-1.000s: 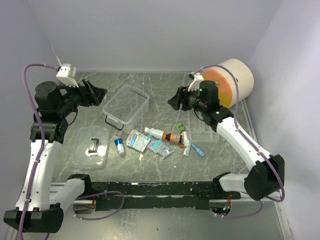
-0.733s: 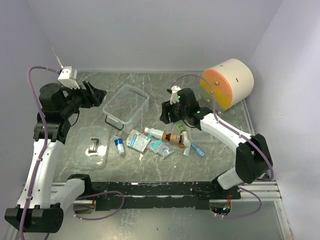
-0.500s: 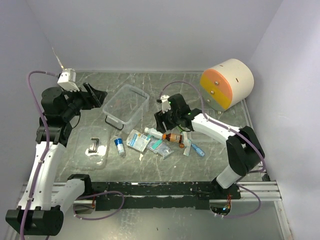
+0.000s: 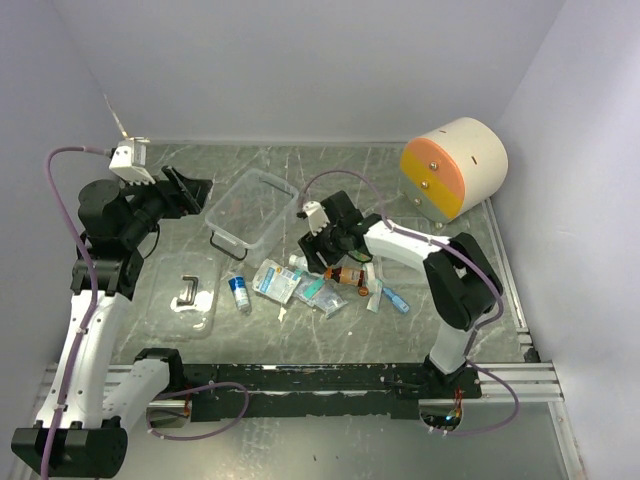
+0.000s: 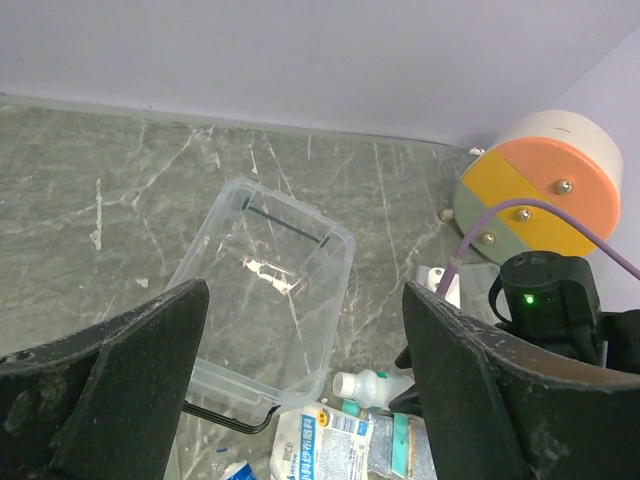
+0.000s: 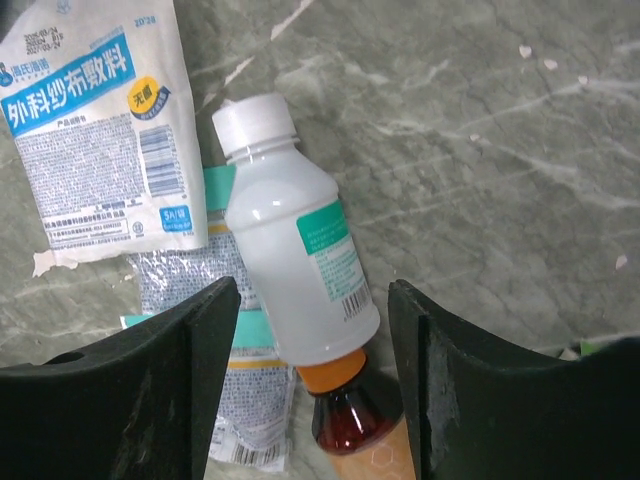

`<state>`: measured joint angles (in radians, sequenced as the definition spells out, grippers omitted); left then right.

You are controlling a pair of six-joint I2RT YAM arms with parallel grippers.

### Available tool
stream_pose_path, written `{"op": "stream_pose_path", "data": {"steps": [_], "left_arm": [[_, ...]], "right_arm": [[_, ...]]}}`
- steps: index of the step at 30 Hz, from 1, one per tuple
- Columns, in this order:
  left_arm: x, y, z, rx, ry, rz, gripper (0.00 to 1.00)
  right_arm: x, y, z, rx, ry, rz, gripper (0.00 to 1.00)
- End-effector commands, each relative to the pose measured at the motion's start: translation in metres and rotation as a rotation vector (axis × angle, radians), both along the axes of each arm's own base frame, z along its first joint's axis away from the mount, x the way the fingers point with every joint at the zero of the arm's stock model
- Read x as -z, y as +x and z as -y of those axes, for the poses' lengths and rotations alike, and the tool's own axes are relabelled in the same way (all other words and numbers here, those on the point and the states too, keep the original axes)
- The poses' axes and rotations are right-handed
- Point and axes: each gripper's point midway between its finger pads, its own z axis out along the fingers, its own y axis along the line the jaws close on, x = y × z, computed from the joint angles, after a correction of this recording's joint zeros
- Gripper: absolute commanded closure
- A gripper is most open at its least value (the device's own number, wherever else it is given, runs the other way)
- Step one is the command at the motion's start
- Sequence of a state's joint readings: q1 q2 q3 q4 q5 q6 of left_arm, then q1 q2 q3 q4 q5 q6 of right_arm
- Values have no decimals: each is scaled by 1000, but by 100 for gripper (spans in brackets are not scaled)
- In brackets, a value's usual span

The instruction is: Organize the medicine kit

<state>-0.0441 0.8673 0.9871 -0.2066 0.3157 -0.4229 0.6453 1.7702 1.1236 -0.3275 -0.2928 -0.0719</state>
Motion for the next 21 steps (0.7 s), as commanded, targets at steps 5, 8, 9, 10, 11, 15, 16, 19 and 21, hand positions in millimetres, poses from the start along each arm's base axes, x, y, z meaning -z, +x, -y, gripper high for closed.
{"op": "stream_pose_path", "data": {"steps": [5,8,9,10,11,15,16,19,21], "left_arm": [[-11,-4,-2,-13,9,52,10],[-8,-3,-3,-21,8,46,10],[-8,-3,-3,-26,8,45,11],[-8,-3,-4,-27,12,45,12],[-8,-3,-4,-29,16,46,13],[-7,-3,-10,-60,27,39,13],[-5,-3,-12,-74,26,35,14],[-2,0,-21,-129,22,11,14],[1,1,-26,-156,26,-8,14]], "right_arm": [[14,1,-17,-125,13,-20,42],[20,2,-19,-120,14,-29,45],[21,3,-19,-116,14,-29,46],[21,3,-20,-116,19,-24,48],[20,4,-21,-115,28,-18,49],[11,10,-27,-104,66,21,57],[8,13,-28,-99,73,34,59],[-3,25,-29,-61,92,98,64],[-13,32,-30,-30,118,141,70]]}}
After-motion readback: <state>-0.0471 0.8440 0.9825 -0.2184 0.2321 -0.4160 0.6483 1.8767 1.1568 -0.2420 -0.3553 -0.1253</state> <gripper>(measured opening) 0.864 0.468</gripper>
